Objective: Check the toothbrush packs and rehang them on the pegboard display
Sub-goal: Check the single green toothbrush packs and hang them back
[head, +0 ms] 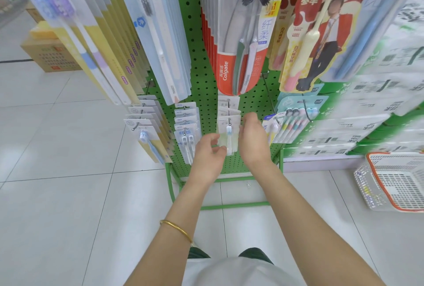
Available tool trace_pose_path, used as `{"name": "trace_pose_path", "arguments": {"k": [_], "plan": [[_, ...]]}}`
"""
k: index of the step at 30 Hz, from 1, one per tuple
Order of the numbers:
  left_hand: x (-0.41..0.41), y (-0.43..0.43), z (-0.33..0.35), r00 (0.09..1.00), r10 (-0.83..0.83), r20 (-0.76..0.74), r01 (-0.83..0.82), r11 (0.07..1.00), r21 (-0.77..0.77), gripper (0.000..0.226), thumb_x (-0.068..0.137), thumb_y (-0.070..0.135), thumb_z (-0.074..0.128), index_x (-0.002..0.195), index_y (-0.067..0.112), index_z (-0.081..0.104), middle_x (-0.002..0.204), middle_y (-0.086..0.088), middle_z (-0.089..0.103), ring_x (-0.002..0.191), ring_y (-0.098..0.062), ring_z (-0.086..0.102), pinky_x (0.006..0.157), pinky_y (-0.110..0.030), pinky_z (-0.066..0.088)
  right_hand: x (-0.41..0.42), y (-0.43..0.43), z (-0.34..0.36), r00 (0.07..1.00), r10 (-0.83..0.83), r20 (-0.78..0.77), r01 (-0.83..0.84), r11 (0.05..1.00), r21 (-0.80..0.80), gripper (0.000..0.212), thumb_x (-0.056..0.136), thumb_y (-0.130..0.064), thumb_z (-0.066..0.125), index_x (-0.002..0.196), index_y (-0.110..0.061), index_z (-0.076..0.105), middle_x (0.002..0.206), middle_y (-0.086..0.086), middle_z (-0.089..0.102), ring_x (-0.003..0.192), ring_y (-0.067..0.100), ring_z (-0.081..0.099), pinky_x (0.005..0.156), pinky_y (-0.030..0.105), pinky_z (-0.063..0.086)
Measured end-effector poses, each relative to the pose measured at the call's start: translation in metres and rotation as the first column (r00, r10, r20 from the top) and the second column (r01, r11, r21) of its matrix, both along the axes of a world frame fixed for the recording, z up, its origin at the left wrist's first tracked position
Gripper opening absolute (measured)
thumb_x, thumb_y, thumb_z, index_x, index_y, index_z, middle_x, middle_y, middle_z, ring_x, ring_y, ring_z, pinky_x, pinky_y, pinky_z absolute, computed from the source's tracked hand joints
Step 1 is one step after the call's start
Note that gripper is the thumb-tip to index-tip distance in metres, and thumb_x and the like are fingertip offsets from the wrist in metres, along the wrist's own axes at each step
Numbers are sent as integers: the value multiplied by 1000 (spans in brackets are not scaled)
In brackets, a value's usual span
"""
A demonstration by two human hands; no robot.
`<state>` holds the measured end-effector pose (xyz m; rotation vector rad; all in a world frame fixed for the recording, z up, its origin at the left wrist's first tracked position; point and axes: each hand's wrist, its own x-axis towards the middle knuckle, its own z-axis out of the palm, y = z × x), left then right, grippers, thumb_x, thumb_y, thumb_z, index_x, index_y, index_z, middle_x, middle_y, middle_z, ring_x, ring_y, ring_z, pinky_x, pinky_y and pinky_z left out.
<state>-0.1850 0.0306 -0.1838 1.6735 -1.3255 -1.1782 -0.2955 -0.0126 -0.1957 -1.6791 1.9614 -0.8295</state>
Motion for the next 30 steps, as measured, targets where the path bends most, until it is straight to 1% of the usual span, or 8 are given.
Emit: {"name": "trace_pose_path", "arguments": {"k": [4,7,10,14,17,22,26,30], "plan": [[-3,-3,1,1000,-4,-3,4,1000,-7,40,97,10,47,137,12,42,138,-1,46,108,-6,46,89,-21,37,-4,-5,25,999,32,-43,-37,993,-115,55,80,17,33,129,-5,47,135,12,41,96,31,54,71,36,41],[-4,-6,2,1000,3,-13,-4,1000,-13,39,97,10,46,137,11,42,138,-2,46,109,-8,46,91,-22,38,-6,-20,34,992,122,-35,-126,982,-142,66,76,19,34,134,-7,46,144,9,36,112,29,51,82,36,44],[-3,-7,4,1000,1,-16,-2,1000,-16,40,98,9,46,137,10,41,137,-2,46,111,-7,44,90,-20,37,-8,-34,38,978,190,-91,-195,979,-52,65,77,19,34,134,-9,47,143,9,37,114,31,51,81,37,46],[-1,-7,3,1000,10,-22,-10,1000,-18,40,97,10,46,137,11,42,138,-3,46,113,-9,46,99,-26,39,-9,-46,37,940,276,-199,-269,961,63,58,82,17,36,133,-7,49,142,11,39,116,33,51,88,40,47],[0,-8,3,999,19,-28,-20,1000,-19,39,97,10,47,135,11,43,137,-3,47,111,-10,48,102,-30,41,-11,-48,34,930,278,-240,-263,960,93,52,82,17,37,127,-5,52,136,13,41,108,36,54,86,43,48],[1,-8,2,999,18,-27,-19,1000,-17,39,97,11,48,136,11,43,135,-3,47,106,-9,49,96,-27,42,-13,-49,25,923,302,-237,-285,953,104,51,81,17,39,127,-2,53,134,13,43,106,34,55,87,43,48],[-1,-7,1,1000,11,-15,-11,1000,-15,40,97,12,48,137,12,42,137,-5,46,109,-15,52,98,-30,43,-16,-45,23,927,315,-205,-306,949,78,53,81,18,38,129,0,52,134,12,43,109,33,54,90,42,46],[-4,-7,1,1000,4,-24,-5,1000,-18,39,97,10,47,136,11,42,138,-5,45,111,-11,48,102,-33,43,-22,-43,25,921,329,-210,-328,944,39,53,79,19,38,125,0,56,131,11,46,108,33,54,88,44,48]]}}
